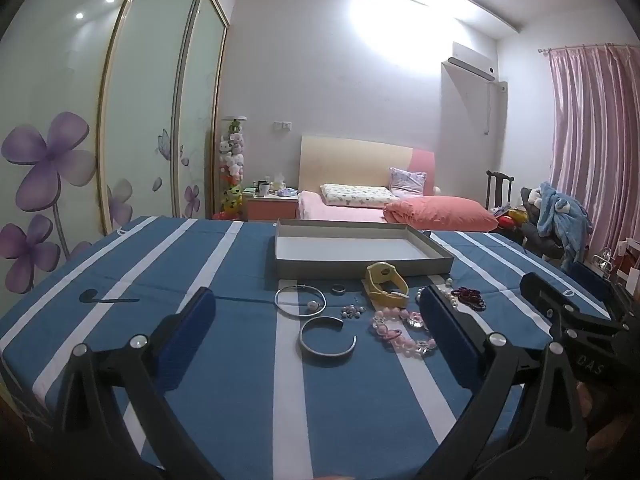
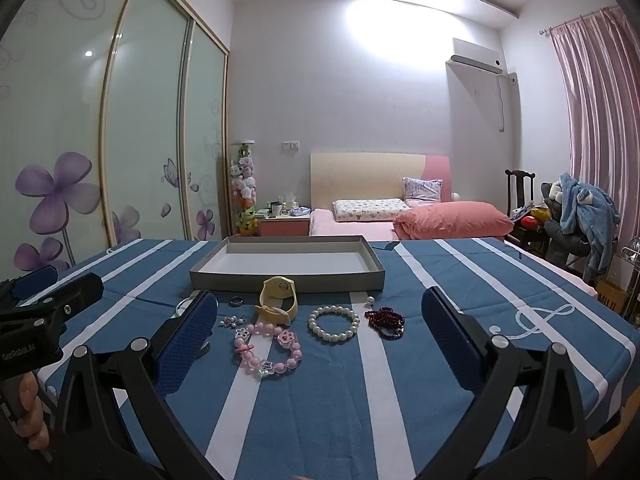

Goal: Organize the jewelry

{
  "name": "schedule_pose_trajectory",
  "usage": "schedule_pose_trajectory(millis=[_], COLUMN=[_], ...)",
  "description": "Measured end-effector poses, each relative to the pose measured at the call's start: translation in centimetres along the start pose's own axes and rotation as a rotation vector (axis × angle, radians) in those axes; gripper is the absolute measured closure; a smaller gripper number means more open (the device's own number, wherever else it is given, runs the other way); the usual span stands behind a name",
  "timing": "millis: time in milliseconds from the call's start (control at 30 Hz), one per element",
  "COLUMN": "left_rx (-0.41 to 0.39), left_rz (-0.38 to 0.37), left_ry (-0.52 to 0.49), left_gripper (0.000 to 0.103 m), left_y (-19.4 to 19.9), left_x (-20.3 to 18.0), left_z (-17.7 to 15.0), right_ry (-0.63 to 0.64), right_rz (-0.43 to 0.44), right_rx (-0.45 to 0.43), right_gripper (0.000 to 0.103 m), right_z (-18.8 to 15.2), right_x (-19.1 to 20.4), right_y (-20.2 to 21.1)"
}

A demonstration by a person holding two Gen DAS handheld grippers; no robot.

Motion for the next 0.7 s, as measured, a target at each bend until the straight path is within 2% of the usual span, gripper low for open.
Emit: schedule_pose_trajectory(millis=[700], left_rx=[0.002], left_rz=[0.001], left_ry=[0.002], left_gripper=[0.004], left_y=[-0.06], left_x=[-0.11], left_z=[-0.11], right_ry=[0.001], right_rz=[0.000], right_rx=[0.000], right_gripper=[0.002], right_z=[-0.02], right_x=[0.03], right_y=[-0.07])
Point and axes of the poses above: each gripper's, at about its wrist camera, not at the fingertips, and y roughly against the way its jaws point, x to its left, z to its top, the point moved 4 cm from there along -y, roughly the way its jaws point, and after that the axes turned 2 degrees about -z, right-handed, at the moved point
